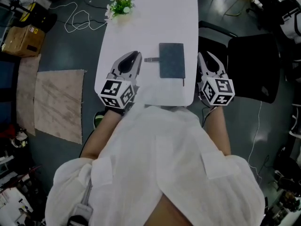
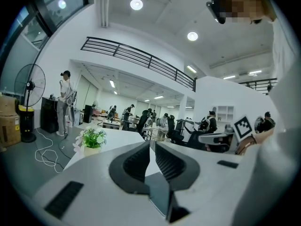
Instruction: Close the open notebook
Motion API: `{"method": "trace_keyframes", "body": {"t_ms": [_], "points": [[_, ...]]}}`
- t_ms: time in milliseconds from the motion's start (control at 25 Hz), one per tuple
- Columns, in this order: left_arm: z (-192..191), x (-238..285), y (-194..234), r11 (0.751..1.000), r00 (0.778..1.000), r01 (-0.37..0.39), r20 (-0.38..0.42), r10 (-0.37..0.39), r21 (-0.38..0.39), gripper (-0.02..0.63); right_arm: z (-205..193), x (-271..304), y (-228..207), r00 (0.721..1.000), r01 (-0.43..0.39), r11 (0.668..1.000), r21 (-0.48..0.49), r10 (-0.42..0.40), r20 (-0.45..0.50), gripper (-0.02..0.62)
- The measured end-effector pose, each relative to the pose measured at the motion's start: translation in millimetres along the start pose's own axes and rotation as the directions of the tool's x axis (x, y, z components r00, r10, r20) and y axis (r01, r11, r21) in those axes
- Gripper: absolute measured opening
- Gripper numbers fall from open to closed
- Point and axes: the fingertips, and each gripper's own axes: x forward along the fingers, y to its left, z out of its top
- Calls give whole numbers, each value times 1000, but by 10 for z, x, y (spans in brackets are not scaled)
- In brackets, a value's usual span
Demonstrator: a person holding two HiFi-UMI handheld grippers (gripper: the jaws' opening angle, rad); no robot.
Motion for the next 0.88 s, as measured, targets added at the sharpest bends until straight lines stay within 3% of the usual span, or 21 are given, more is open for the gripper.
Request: {"method": "trace_keyframes", "body": {"t_ms": [160,320,880], "points": [[41,7,-56,1000,1000,11,9,-11,8,34,201,-349,-107,993,54,999,6,-54,108,26],[82,28,-141,1000,1000,22,20,-23,18,34,218,-617,-194,985,96,995,17,-98,144,5],[166,101,-185,999,998,39,41,-40,29,34,128,-680,-230,988,133,991,-18,-131,79,2]]}}
